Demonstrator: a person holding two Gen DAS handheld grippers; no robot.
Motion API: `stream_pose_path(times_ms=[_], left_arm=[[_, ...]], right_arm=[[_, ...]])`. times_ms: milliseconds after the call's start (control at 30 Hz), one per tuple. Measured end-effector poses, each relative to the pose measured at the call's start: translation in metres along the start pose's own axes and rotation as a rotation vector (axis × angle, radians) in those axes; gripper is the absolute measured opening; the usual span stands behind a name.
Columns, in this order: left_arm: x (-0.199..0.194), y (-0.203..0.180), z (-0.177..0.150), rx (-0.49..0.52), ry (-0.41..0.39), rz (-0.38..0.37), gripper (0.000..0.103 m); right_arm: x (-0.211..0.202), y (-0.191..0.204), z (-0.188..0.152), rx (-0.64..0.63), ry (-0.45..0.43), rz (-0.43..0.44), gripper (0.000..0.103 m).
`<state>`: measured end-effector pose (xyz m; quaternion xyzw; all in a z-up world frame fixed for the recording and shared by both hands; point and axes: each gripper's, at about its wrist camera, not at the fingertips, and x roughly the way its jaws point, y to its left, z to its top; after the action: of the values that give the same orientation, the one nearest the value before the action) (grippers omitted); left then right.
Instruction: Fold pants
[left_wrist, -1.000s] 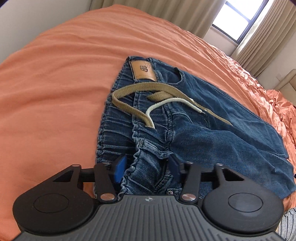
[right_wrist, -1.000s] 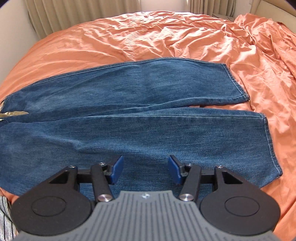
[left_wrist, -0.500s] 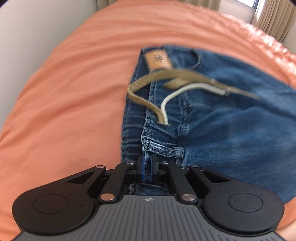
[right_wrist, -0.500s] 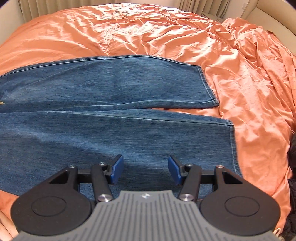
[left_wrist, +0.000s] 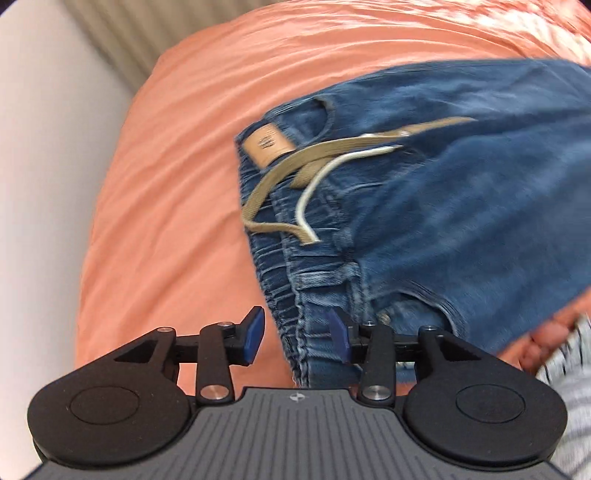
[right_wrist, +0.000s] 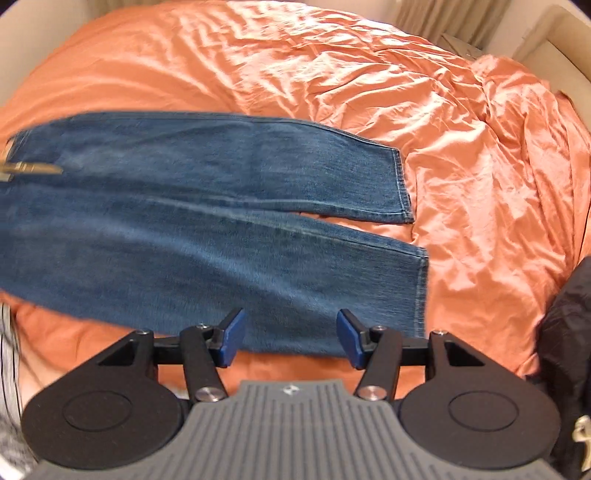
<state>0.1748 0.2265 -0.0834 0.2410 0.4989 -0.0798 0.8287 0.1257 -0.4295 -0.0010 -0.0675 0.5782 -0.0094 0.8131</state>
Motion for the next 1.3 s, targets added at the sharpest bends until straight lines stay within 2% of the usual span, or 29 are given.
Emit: stream_pose_path(times_ms=[100, 233, 333, 367, 400, 467, 567, 733, 833, 900, 967, 1000, 1033, 1067, 1167, 1300], left_arm=[[-0.013, -0.023, 0.0, 0.174, -0.011, -0.005, 0.053], [-0.014, -0.058, -0.009, 0.399, 0.002, -0.027, 0.057], [0.002, -0.077, -0.015, 0.528, 0.038, -0.033, 0.057], [0.009, -0.082, -0.017, 0.561, 0.048, -0.036, 0.057], [0.014, -0.086, -0.017, 0.586, 0.06, -0.04, 0.057], [0.021, -0.091, -0.017, 0.615, 0.092, -0.056, 0.057], [0.03, -0.096, -0.014, 0.626, 0.132, -0.101, 0.061], [0.046, -0.115, -0.017, 0.685, 0.16, -0.119, 0.064], [0.059, -0.129, -0.023, 0.727, 0.179, -0.089, 0.069], [0.067, -0.132, -0.022, 0.691, 0.193, -0.068, 0.072], [0.07, -0.133, -0.022, 0.656, 0.198, -0.046, 0.07], [0.07, -0.134, -0.022, 0.639, 0.193, -0.028, 0.064], [0.069, -0.134, -0.019, 0.62, 0.181, -0.012, 0.045], [0.064, -0.134, -0.019, 0.602, 0.154, 0.02, 0.03], [0.04, -0.127, -0.016, 0.514, 0.05, 0.068, 0.015], [0.008, -0.103, -0.007, 0.275, -0.061, 0.069, 0.01]], right_arm=[[-0.024, -0.005, -0.003, -0.101, 0.039, -0.027, 0.06], [-0.02, -0.015, -0.017, -0.104, 0.027, -0.066, 0.059], [0.005, -0.021, -0.035, -0.076, -0.023, -0.069, 0.051], [0.014, -0.02, -0.042, -0.076, -0.041, -0.072, 0.044], [0.023, -0.018, -0.049, -0.077, -0.058, -0.077, 0.038], [0.037, -0.015, -0.06, -0.076, -0.096, -0.072, 0.035], [0.051, -0.015, -0.075, -0.047, -0.153, -0.061, 0.035], [0.065, -0.02, -0.084, -0.01, -0.147, -0.107, 0.035], [0.073, -0.026, -0.089, 0.003, -0.133, -0.136, 0.035], [0.078, -0.031, -0.092, 0.016, -0.133, -0.145, 0.035], [0.083, -0.035, -0.095, 0.024, -0.136, -0.147, 0.035], [0.085, -0.036, -0.097, 0.023, -0.141, -0.151, 0.035], [0.087, -0.037, -0.099, 0.018, -0.147, -0.156, 0.035], [0.089, -0.038, -0.1, 0.012, -0.153, -0.16, 0.035], [0.095, -0.038, -0.103, -0.045, -0.187, -0.175, 0.035], [0.104, -0.031, -0.106, -0.193, -0.235, -0.18, 0.036]])
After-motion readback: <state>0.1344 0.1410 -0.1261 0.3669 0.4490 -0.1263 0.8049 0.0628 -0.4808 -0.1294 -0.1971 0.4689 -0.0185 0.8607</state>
